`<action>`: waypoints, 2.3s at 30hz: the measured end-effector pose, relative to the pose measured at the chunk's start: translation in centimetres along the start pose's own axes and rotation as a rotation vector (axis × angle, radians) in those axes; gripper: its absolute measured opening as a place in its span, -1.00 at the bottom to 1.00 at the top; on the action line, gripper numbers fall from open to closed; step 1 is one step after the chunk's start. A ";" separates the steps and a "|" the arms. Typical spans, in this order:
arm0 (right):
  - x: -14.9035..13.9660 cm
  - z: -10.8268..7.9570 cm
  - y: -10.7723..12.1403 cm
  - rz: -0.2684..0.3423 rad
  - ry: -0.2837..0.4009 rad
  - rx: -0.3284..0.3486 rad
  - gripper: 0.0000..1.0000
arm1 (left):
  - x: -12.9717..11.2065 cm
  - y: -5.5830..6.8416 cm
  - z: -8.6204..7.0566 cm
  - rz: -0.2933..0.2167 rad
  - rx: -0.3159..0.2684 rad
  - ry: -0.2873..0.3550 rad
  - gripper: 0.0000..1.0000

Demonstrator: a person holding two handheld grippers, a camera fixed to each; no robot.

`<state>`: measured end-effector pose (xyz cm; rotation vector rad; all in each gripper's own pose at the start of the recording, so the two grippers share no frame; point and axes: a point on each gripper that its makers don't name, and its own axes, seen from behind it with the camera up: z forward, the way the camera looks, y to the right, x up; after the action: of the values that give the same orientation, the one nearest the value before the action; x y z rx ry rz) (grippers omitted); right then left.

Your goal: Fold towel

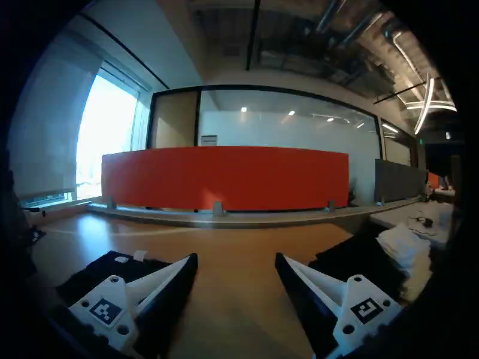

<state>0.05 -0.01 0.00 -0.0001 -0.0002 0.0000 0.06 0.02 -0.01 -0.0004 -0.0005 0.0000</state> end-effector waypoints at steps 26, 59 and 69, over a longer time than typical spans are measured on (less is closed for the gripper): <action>10.0 -1.8 -3.1 -0.099 -0.105 0.091 1.00 | 6.6 4.5 -2.2 0.126 -0.173 -0.160 0.95; 1.5 -4.2 -8.2 -0.255 -0.439 0.455 1.00 | -1.5 11.2 -3.5 0.233 -0.499 -0.430 0.95; -3.0 -4.7 -8.6 -0.275 -0.496 0.479 1.00 | -5.9 12.0 -4.3 0.263 -0.524 -0.490 0.95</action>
<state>-2.95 -8.64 -4.65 0.4790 -0.4964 -0.2749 -5.81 11.99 -4.30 -0.5245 -0.4905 0.2633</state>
